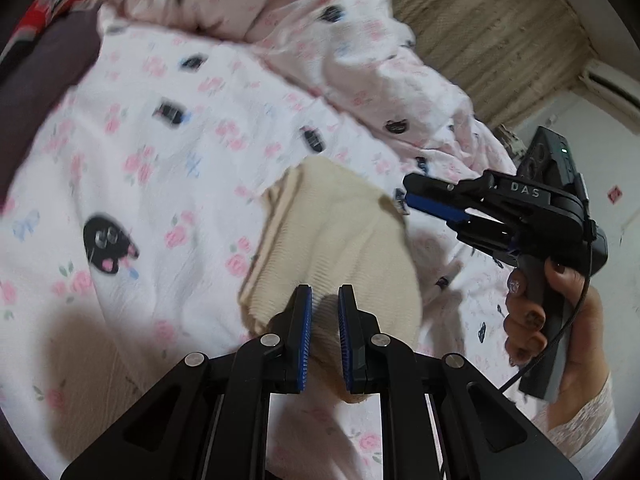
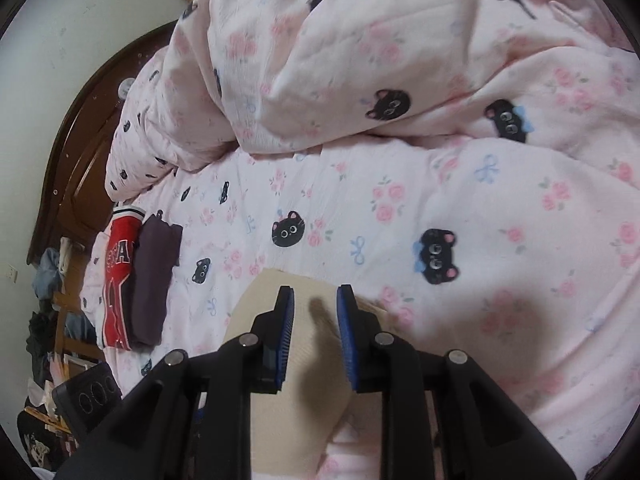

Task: Fold clothes

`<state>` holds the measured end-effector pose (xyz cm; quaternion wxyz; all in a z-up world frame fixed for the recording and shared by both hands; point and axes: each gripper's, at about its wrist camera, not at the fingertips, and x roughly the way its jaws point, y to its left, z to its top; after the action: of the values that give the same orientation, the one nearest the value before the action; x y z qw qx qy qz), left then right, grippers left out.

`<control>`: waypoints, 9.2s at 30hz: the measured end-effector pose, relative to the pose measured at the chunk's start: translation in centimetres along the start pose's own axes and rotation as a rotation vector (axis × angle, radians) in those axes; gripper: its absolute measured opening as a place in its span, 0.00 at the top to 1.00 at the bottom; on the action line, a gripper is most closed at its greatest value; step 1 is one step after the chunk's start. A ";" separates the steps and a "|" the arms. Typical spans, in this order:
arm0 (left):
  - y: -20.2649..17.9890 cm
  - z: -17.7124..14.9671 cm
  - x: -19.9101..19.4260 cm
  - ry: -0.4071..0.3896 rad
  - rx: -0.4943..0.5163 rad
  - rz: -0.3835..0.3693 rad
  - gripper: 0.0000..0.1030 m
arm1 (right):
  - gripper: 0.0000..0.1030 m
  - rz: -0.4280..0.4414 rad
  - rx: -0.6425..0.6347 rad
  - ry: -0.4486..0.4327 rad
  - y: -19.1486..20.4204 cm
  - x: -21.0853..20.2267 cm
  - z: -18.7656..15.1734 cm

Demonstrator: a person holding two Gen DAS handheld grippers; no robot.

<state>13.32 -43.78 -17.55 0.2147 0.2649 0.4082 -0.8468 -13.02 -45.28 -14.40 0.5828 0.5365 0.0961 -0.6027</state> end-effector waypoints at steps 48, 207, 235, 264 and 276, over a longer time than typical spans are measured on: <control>-1.3 0.0 1.1 0.075 0.069 -0.019 0.89 | 0.47 0.119 0.193 -0.043 -5.4 -1.8 -1.3; 23.1 7.6 -17.8 -0.233 -0.317 0.257 0.70 | 0.72 0.318 -0.334 0.128 31.6 17.5 -0.4; 13.5 3.3 -23.8 -0.343 -0.013 0.451 0.30 | 0.28 0.161 -0.549 -0.033 32.0 5.1 -9.6; 7.6 -5.9 -30.2 -0.315 0.087 0.598 0.02 | 0.14 0.071 -0.635 -0.226 31.6 -5.9 -21.1; 5.6 -6.8 -30.4 -0.326 0.126 0.594 0.02 | 0.13 0.048 -0.632 -0.245 31.0 -7.9 -22.8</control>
<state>41.73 -37.03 -5.42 0.4976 0.2460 0.2205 -0.8020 22.11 -33.03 -1.84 0.7417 0.2548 0.1946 -0.5892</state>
